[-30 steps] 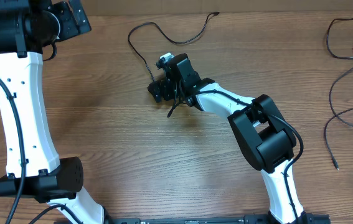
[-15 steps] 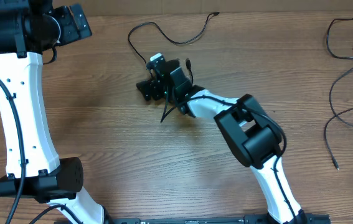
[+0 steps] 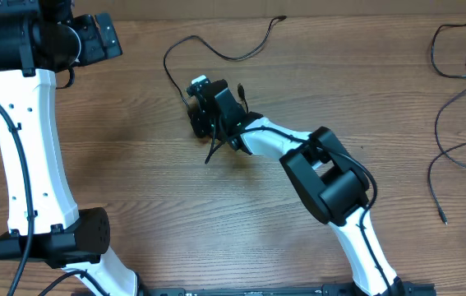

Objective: Untangle cables

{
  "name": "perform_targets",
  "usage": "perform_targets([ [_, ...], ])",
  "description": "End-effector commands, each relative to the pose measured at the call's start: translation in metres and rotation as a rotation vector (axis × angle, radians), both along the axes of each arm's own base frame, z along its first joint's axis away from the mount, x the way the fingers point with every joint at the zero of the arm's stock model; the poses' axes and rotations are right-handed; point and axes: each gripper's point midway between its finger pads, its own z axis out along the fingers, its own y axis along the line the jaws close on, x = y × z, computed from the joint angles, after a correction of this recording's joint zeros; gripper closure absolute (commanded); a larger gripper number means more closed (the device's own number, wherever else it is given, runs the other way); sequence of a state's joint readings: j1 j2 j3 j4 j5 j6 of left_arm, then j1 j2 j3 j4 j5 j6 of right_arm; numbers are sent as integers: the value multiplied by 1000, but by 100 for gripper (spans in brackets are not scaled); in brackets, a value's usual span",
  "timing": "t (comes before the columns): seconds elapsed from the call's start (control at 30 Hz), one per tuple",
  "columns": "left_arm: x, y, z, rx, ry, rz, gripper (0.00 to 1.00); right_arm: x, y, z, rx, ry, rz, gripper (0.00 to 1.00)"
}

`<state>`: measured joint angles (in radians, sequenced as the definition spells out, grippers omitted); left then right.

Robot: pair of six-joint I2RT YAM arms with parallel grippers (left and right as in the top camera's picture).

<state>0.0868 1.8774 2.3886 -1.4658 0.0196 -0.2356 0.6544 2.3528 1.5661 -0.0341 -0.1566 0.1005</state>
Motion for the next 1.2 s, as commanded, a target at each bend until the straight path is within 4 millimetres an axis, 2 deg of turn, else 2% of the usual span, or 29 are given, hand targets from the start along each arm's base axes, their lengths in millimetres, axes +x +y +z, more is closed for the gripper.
perform_targets([
  [0.0, -3, -2, 7, 4, -16, -19, 0, -6, -30, 5, -61, 42, -8, 96],
  [0.07, -3, -2, 7, 4, -18, -19, 0, 1, -40, 48, -54, -18, -1, 96],
  [0.17, -3, -4, 7, -4, -18, -25, 0, 16, -73, 119, -59, -111, -112, 96],
  [0.23, -3, -8, 7, -21, -20, -37, 0, 18, -98, 163, -54, -151, -178, 96],
  [0.33, -3, -15, 8, -44, -23, -74, 0, 12, -140, 226, -27, -182, -258, 96],
  [0.53, -3, -33, 9, -108, -26, -133, 0, -21, -225, 327, 1, -248, -393, 96],
  [0.67, -2, -58, 11, -143, -34, -200, 6, -38, -279, 375, 13, -335, -495, 96],
  [0.73, -3, -72, 11, -133, -34, -231, 7, -45, -313, 396, 5, -392, -588, 96],
  [0.83, -5, -98, 11, -103, -35, -311, 6, -66, -362, 428, 7, -468, -713, 96],
  [1.0, -8, -146, 16, -73, -74, -457, 5, -119, -424, 483, 9, -592, -883, 96],
  [1.17, -10, -177, 22, -67, -107, -527, 4, -174, -464, 534, -37, -747, -1024, 96],
])
